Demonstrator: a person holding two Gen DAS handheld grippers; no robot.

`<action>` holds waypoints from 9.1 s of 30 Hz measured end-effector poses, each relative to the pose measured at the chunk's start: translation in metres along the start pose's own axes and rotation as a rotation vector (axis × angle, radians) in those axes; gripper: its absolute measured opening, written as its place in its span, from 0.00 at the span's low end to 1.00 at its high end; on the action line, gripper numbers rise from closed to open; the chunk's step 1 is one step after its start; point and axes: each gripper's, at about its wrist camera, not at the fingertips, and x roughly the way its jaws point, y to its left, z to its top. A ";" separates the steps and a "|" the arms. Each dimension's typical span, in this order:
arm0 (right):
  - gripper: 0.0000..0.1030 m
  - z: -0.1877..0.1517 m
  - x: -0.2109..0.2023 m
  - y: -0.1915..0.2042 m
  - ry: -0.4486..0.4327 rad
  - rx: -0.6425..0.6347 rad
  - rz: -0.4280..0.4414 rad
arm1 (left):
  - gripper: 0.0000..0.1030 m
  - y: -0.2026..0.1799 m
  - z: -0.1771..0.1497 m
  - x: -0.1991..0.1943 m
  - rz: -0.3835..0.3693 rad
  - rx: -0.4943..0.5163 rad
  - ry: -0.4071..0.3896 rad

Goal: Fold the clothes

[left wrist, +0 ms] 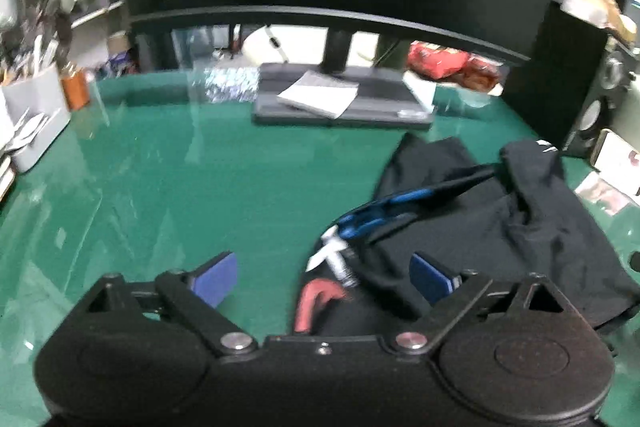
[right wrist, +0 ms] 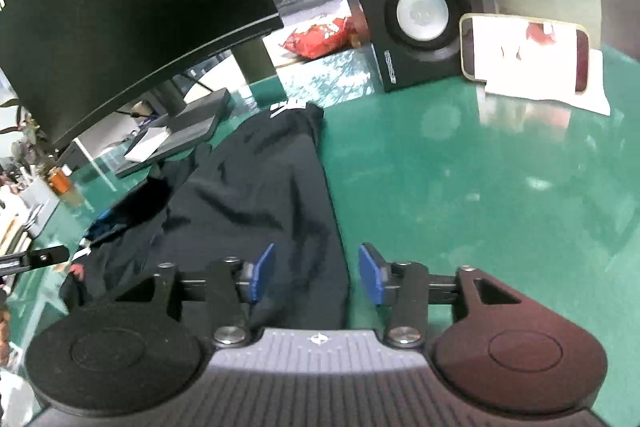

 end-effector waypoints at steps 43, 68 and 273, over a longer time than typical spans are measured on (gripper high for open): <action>0.63 -0.025 -0.057 -0.015 -0.095 0.111 -0.120 | 0.86 -0.046 -0.036 -0.068 -0.145 0.195 -0.061; 0.71 -0.003 -0.005 -0.014 -0.023 0.017 -0.103 | 0.33 -0.147 0.000 0.044 -0.149 0.508 0.051; 0.33 0.059 0.087 -0.011 -0.023 -0.117 -0.071 | 1.00 -0.034 0.024 0.071 0.120 0.098 -0.013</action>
